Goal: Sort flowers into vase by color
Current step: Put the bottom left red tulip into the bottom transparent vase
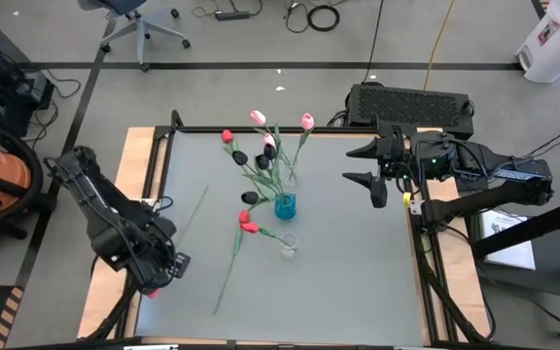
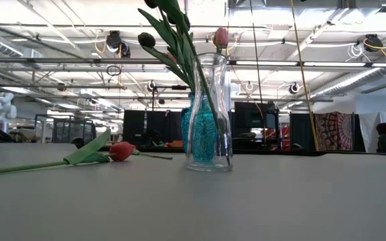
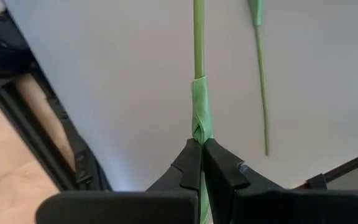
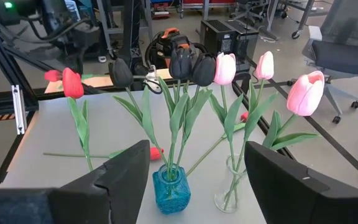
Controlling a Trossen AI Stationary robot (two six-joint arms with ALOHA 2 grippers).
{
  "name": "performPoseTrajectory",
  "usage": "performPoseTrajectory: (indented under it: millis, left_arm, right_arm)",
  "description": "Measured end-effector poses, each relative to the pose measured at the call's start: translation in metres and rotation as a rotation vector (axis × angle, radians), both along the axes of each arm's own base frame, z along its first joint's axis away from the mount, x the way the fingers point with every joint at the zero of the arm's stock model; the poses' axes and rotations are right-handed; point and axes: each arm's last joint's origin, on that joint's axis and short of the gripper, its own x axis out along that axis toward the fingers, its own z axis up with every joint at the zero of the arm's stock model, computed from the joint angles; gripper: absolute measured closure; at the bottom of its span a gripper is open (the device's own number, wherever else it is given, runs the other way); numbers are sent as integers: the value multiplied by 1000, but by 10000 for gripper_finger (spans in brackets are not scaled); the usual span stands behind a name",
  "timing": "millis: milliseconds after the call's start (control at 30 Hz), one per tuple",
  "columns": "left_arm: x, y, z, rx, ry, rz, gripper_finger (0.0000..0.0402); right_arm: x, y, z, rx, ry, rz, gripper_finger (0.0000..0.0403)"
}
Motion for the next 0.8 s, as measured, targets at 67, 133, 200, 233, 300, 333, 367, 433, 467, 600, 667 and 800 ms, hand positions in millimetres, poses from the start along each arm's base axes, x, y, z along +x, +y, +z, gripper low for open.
performPoseTrajectory:
  millis: [67, 133, 200, 233, 300, 333, 367, 433, 467, 600, 667, 800]
  left_arm:
    - [-2, 2, 7, 8, 3, 0, 391]
    - [-3, 4, 14, 18, -2, -1, 391]
    - [-4, 6, 22, 26, -11, -6, 391]
    - [-4, 6, 25, 27, -21, -9, 391]
    - [-4, 7, 30, 36, -52, -37, 391]
    - [-4, 8, 32, 38, -65, -47, 391]
    - [-4, 9, 34, 36, -75, -52, 391]
    - [-5, 10, 39, 42, -102, -71, 391]
    - [-5, 11, 41, 48, -116, -85, 391]
    - [-6, 13, 49, 58, -152, -163, 391]
    - [-7, 15, 53, 70, -172, -209, 391]
    - [-10, 19, 60, 85, -208, -284, 391]
  right_arm:
    - [0, 0, 0, 0, 0, 0, 149]
    - [0, 0, 0, 0, 0, 0, 149]
    - [0, 0, 0, 0, 0, 0, 149]
    - [0, 0, 0, 0, 0, 0, 149]
    - [0, 0, 0, 0, 0, 0, 149]
    - [0, 0, 0, 0, 0, 0, 149]
    - [0, 0, 0, 0, 0, 0, 149]
    - [0, 0, 0, 0, 0, 0, 149]
    - [0, 0, 0, 0, 0, 0, 149]
    - [0, 0, 0, 0, 0, 0, 149]
    - [0, 0, 0, 0, 0, 0, 149]
    - [0, 0, 0, 0, 0, 0, 149]
